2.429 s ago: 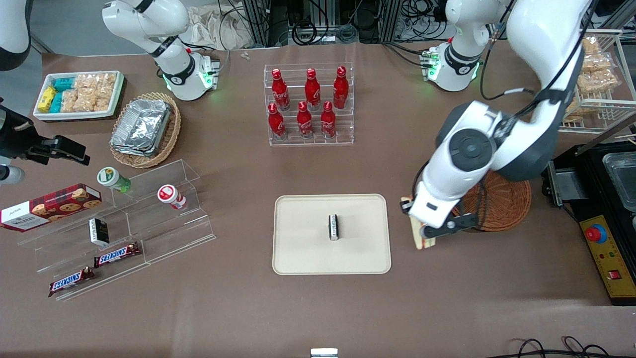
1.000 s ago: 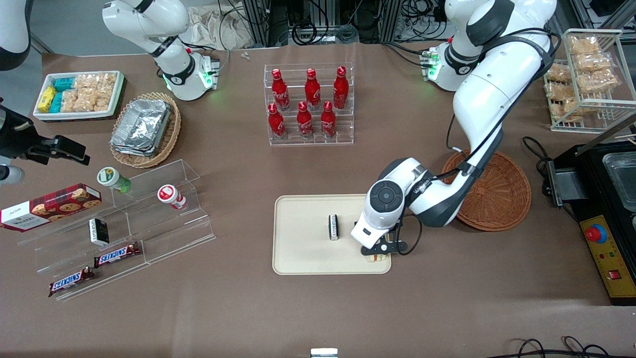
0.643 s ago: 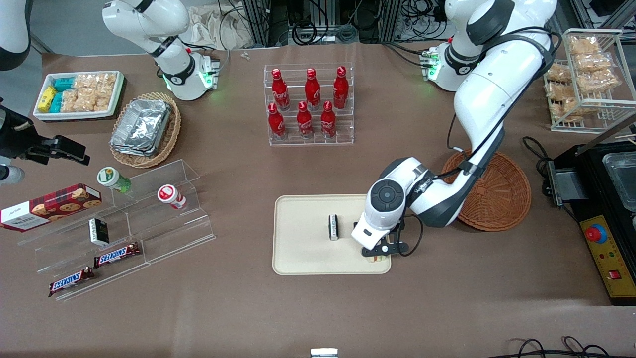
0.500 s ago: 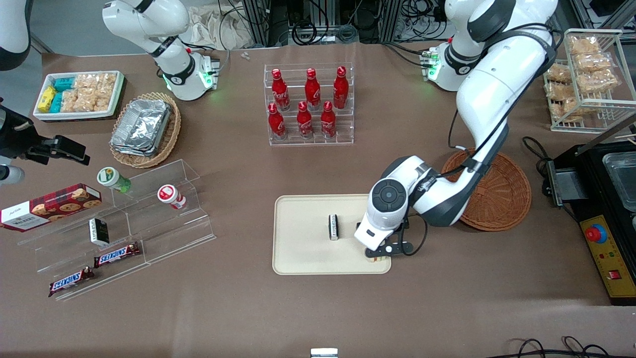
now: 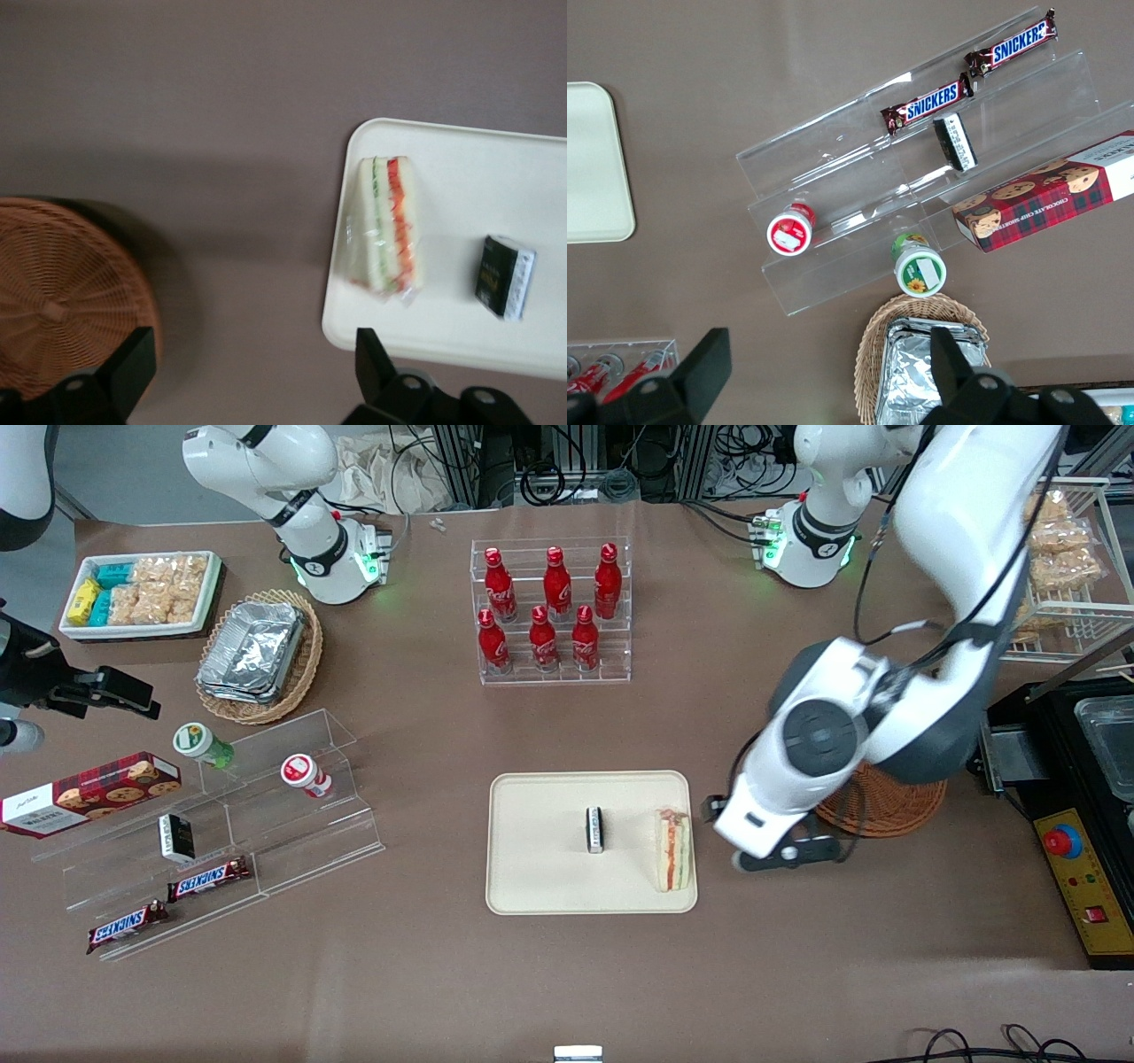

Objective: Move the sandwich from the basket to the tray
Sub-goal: 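Open the left gripper to release the sandwich and raise it away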

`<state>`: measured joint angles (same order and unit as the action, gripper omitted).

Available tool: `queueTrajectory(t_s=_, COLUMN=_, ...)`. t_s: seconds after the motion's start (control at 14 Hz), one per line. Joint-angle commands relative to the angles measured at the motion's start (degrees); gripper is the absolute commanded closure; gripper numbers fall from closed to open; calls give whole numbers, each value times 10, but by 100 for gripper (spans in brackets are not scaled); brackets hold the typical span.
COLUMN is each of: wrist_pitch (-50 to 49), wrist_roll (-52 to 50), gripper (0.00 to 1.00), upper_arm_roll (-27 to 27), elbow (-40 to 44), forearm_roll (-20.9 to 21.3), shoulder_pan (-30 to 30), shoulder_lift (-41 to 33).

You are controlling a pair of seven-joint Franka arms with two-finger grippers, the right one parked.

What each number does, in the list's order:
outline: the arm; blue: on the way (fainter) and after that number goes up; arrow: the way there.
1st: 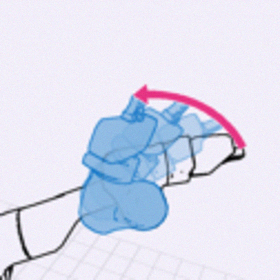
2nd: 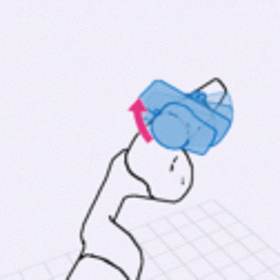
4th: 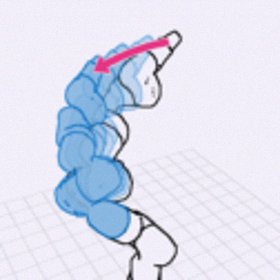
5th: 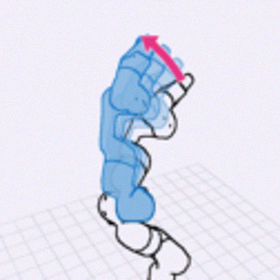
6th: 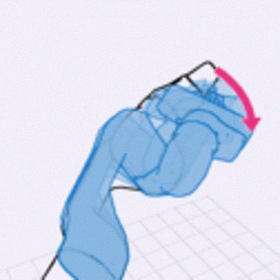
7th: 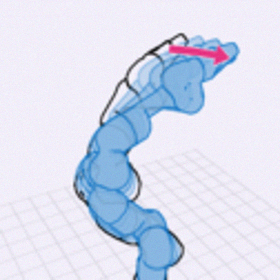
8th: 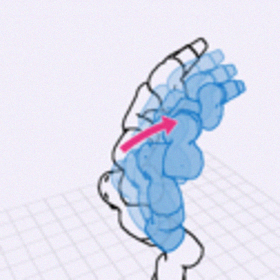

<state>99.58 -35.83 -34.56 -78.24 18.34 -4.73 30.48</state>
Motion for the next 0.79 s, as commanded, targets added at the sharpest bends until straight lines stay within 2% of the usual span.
queueTrajectory(t_s=0.0, wrist_pitch=4, wrist_roll=132, gripper=0, upper_arm_roll=96, elbow=-94, forearm_roll=-101, shoulder_pan=-5, shoulder_lift=-135)
queueTrajectory(t_s=0.14, wrist_pitch=6, wrist_roll=251, gripper=0, upper_arm_roll=189, elbow=-134, forearm_roll=-167, shoulder_pan=15, shoulder_lift=-201)
queueTrajectory(t_s=0.29, wrist_pitch=21, wrist_roll=323, gripper=0, upper_arm_roll=260, elbow=-178, forearm_roll=-186, shoulder_pan=33, shoulder_lift=-247)
queueTrajectory(t_s=0.5, wrist_pitch=23, wrist_roll=366, gripper=0, upper_arm_roll=285, elbow=-185, forearm_roll=-194, shoulder_pan=31, shoulder_lift=-255)
queueTrajectory(t_s=0.71, wrist_pitch=8, wrist_roll=372, gripper=0, upper_arm_roll=284, elbow=-142, forearm_roll=-163, shoulder_pan=31, shoulder_lift=-235)
